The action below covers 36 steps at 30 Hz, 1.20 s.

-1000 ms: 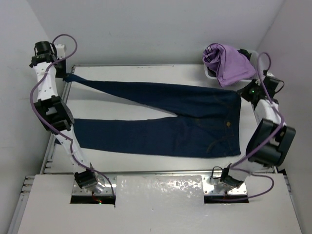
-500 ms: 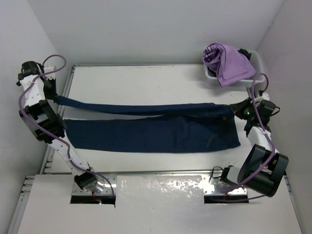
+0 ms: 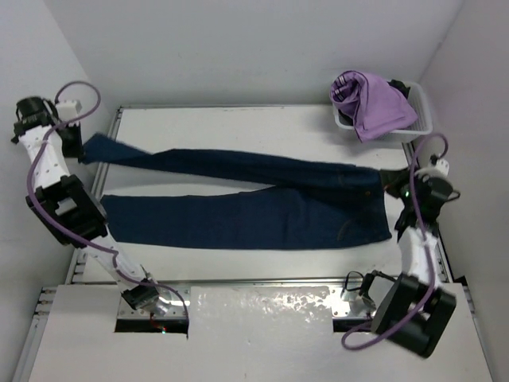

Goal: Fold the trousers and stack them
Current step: Fold the trousers

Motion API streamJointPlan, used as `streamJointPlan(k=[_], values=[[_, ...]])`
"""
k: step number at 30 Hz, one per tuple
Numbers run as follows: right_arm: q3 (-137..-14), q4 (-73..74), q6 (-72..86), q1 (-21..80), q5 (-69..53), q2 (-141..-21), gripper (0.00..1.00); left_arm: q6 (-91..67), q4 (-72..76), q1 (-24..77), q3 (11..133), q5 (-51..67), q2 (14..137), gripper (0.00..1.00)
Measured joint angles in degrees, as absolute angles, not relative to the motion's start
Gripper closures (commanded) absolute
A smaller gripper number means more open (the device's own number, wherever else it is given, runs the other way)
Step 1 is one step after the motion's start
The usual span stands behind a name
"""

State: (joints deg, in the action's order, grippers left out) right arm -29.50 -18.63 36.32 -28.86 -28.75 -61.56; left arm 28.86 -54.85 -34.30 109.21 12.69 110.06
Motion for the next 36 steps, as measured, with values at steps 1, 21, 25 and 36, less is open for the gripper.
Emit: streamJointPlan(k=[1, 21, 25, 36], values=[[-25.4, -19.5, 36.5, -29.1, -28.4, -57.8, 1.00, 29.7, -54.3, -35.6, 104.2, 12.0, 107.3, 1.00], [-1.5, -5.7, 42.0, -29.2, -0.6, -22.5, 0.54, 40.3, -46.1, -45.7, 75.4, 6.5, 105.4, 1.00], [-1.6, 2.2, 44.7, -29.5, 9.6, -18.4, 0.30, 42.2, -44.1, -46.5, 75.4, 6.4, 105.4, 1.00], [-29.4, 21.8, 34.0, -26.1, 12.8, -38.5, 0.61, 43.5, -43.4, -46.7, 75.4, 7.8, 105.4, 1.00]])
